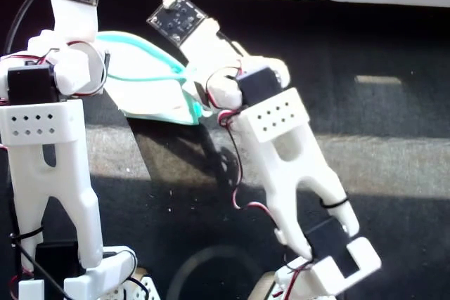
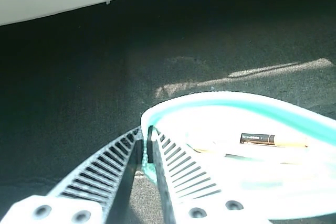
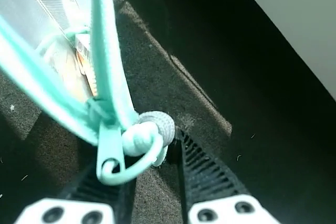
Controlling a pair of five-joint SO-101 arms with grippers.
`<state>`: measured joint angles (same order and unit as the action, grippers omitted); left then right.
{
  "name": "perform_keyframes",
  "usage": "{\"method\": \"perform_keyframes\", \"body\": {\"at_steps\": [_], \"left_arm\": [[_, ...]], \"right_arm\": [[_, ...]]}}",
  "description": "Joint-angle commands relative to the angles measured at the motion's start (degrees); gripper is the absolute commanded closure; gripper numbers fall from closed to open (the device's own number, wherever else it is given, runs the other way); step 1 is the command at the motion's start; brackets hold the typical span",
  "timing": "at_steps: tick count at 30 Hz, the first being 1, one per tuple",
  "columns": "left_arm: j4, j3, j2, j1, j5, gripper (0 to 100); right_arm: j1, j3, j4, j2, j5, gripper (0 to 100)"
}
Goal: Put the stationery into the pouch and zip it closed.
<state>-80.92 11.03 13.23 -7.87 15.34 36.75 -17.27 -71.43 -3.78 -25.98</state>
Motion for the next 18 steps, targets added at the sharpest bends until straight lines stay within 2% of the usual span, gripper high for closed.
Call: {"method": "perform_keyframes", "body": {"at_steps": [1, 7, 16, 18], "left_arm": [[-0.9, 0.0, 0.1, 0.4, 0.2, 99], [-0.8, 0.0, 0.1, 0.6, 0.2, 99], [-0.9, 0.0, 0.1, 0.7, 0.1, 99], [-0.9, 0.0, 0.1, 0.6, 0.1, 99]], "right_arm": [[2.2, -0.6, -2.0, -7.0, -0.6, 99.4], [2.3, -0.6, -6.2, -13.0, -0.7, 99.4], [2.6, -0.6, -11.1, -14.1, -0.3, 99.4], [5.2, -0.6, -12.1, -13.7, -0.3, 99.4]]}}
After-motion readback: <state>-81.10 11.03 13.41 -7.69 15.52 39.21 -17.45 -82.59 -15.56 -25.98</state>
